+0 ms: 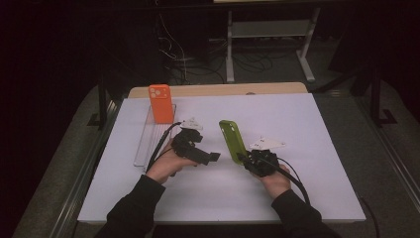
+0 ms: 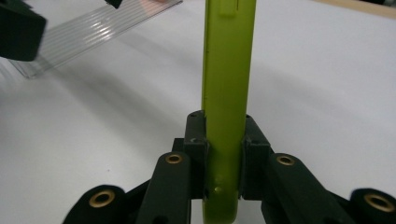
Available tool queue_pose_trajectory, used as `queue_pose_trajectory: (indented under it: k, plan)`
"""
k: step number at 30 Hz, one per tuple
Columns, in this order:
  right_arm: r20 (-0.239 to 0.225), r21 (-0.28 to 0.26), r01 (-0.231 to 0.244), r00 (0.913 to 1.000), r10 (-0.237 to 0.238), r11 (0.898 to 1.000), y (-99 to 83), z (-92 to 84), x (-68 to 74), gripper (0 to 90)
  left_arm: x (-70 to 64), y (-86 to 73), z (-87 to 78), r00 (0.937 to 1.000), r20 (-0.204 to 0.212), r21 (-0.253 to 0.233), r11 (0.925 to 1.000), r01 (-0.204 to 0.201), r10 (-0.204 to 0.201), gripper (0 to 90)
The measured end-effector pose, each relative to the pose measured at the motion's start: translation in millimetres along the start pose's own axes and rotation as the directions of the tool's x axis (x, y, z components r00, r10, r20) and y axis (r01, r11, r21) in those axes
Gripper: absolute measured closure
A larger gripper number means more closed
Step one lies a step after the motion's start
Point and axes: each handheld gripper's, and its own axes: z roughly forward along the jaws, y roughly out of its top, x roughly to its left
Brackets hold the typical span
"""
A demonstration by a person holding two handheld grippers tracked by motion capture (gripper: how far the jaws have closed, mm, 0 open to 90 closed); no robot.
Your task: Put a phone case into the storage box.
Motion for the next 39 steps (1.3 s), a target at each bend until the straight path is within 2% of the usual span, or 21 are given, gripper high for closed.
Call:
queue_pose_trajectory:
  k: [4,5,10,15,17,26,33,36,39]
  plan:
    - [-0.014,0.002,-0.037,0.9992,0.037,0.999,-1.1,-0.2,1.4,75.6,-3.8,9.7,5.4,0.9999,0.007,-0.027,0.9996,0.011,-0.011,0.0]
    - [-0.010,-0.011,-0.024,0.9997,0.024,1.000,-1.0,0.4,0.9,75.6,-5.1,12.2,6.6,0.9999,0.009,-0.038,0.9991,0.015,-0.015,0.0]
    - [-0.017,-0.025,-0.046,0.9988,0.046,0.999,1.0,-1.3,2.9,75.5,-7.7,23.5,13.1,0.9992,0.022,-0.076,0.9965,0.036,-0.034,0.0]
    - [-0.020,-0.042,-0.035,0.9992,0.034,0.998,2.9,-2.0,3.3,75.6,-7.1,31.5,16.1,0.9977,0.033,-0.127,0.9900,0.063,-0.059,0.0]
    - [-0.025,-0.043,-0.052,0.9984,0.051,0.998,3.5,-2.3,4.8,75.5,-5.9,34.4,16.0,0.9977,0.035,-0.133,0.9892,0.062,-0.058,0.0]
    - [-0.040,-0.065,-0.042,0.9984,0.040,0.997,7.2,-4.1,8.5,75.5,-6.9,44.3,19.2,0.9949,0.053,-0.172,0.9805,0.094,-0.086,0.0]
    - [-0.045,-0.068,-0.054,0.9977,0.051,0.996,8.4,-3.5,8.2,75.6,-7.9,48.0,23.0,0.9930,0.051,-0.178,0.9773,0.114,-0.107,0.0]
    - [-0.045,-0.069,-0.042,0.9982,0.039,0.997,8.7,-2.7,8.9,75.6,-8.8,48.2,25.3,0.9924,0.051,-0.174,0.9774,0.119,-0.112,0.3]
    - [-0.044,-0.066,-0.040,0.9983,0.037,0.997,9.0,-2.1,10.6,75.5,-10.0,48.6,26.2,0.9917,0.036,-0.183,0.9748,0.128,-0.123,5.9]
